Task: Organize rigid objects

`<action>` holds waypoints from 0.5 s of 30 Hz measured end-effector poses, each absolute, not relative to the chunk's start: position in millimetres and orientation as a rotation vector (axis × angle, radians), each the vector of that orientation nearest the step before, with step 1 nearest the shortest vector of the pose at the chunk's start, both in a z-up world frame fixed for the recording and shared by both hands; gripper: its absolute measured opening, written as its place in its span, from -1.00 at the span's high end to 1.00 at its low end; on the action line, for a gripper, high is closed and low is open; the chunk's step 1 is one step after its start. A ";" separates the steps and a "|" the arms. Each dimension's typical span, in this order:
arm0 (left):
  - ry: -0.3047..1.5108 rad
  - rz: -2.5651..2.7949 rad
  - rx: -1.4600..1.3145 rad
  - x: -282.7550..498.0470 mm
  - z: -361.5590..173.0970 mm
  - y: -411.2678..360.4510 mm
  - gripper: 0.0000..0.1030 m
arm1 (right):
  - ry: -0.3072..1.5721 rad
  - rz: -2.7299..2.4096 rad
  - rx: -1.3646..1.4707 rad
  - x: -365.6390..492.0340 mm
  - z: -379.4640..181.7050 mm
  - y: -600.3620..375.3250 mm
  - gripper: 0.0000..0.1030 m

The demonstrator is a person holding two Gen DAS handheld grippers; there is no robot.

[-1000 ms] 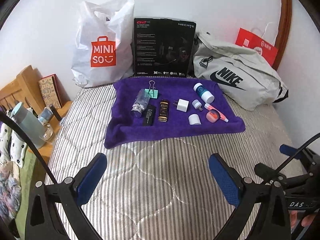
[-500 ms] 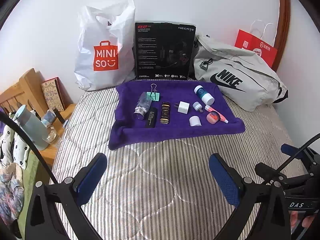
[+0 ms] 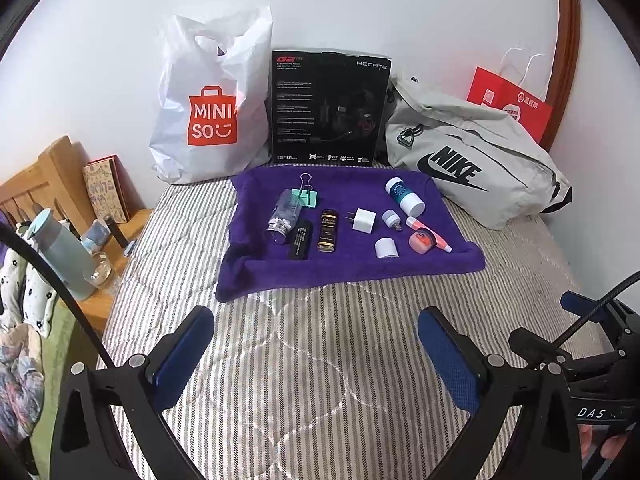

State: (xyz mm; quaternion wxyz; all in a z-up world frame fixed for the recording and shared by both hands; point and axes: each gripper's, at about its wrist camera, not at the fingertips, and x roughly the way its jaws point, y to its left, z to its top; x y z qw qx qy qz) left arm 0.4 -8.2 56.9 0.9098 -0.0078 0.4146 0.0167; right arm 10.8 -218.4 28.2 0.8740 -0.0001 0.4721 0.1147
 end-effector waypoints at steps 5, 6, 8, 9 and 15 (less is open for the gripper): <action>0.849 0.026 -0.026 -0.2 57.6 -6.7 -1.00 | 0.986 0.245 -0.009 9.5 28.5 -215.9 -1.00; 0.845 0.025 -0.030 -0.4 58.5 -6.1 -1.00 | 0.983 0.244 -0.010 9.1 29.2 -215.6 -1.00; 0.845 0.031 -0.033 -0.1 59.2 -5.1 -1.00 | 0.982 0.246 -0.009 9.2 29.4 -215.4 -1.00; 0.845 0.032 -0.033 -0.4 59.4 -4.8 -1.00 | 0.981 0.244 -0.008 9.0 29.8 -215.6 -1.00; 0.845 0.045 -0.035 -2.3 60.4 -2.1 -1.00 | 0.977 0.240 -0.005 8.0 31.2 -217.0 -1.00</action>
